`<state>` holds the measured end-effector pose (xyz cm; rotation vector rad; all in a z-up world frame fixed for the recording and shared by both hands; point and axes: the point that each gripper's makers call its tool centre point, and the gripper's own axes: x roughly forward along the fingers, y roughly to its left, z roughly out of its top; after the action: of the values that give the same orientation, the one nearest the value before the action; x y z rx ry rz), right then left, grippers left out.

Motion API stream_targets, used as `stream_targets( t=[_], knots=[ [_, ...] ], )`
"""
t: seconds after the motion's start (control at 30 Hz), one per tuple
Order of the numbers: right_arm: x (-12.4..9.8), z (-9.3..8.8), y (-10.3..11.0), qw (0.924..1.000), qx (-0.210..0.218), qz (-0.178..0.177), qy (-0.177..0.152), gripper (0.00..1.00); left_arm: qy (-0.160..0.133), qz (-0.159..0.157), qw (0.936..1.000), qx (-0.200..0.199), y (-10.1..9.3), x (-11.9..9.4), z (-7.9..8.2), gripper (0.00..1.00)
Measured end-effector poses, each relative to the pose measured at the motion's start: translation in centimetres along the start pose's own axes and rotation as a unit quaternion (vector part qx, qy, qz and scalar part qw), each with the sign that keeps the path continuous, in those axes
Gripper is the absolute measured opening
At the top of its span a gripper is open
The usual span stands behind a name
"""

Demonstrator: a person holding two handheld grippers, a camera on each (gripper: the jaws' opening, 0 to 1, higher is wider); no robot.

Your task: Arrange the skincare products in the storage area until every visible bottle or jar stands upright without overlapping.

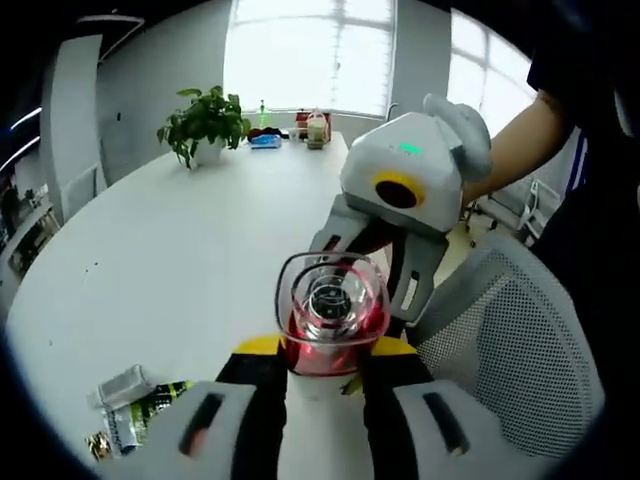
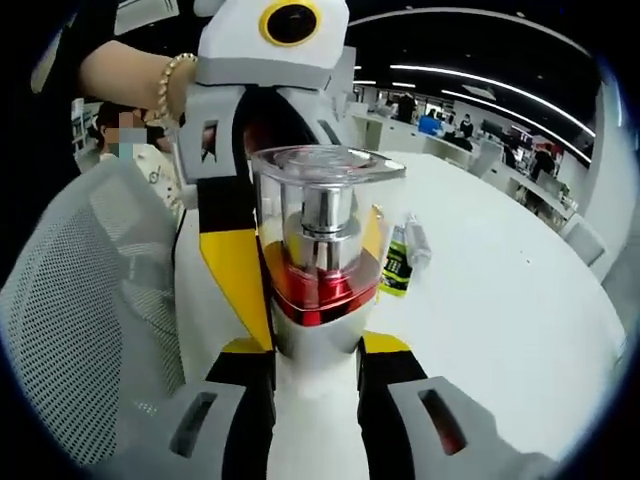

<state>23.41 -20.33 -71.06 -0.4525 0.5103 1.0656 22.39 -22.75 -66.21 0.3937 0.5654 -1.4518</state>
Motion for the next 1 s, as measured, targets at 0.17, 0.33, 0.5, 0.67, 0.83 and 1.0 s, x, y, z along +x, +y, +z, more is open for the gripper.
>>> stream_targets(
  t=[0.17, 0.33, 0.5, 0.67, 0.83, 1.0],
  knots=[
    [0.0, -0.1, -0.4, 1.0000, 0.006, -0.006, -0.005, 0.30, -0.001, 0.001, 1.0000, 0.003, 0.5, 0.4, 0.3, 0.24],
    [0.0, -0.2, -0.9, 0.9999, 0.004, -0.013, -0.006, 0.31, -0.004, 0.000, 1.0000, 0.006, 0.9, 0.6, 0.5, 0.24],
    [-0.1, -0.3, -1.8, 0.9998, 0.013, -0.006, -0.014, 0.30, -0.015, -0.001, 0.9998, -0.010, 1.6, 0.8, 0.7, 0.24],
    [0.2, -0.2, -2.8, 0.9999, 0.003, -0.005, -0.009, 0.30, -0.021, 0.003, 0.9997, -0.009, 2.8, 1.1, 1.3, 0.23],
    [0.3, -0.2, -4.7, 1.0000, -0.002, -0.007, -0.007, 0.26, -0.045, 0.014, 0.9987, -0.021, 5.2, 1.3, 2.5, 0.28],
    [0.9, -0.1, -6.3, 0.9999, -0.016, -0.002, 0.004, 0.26, -0.044, 0.027, 0.9987, -0.005, 7.2, 1.7, 2.7, 0.27]
  ],
)
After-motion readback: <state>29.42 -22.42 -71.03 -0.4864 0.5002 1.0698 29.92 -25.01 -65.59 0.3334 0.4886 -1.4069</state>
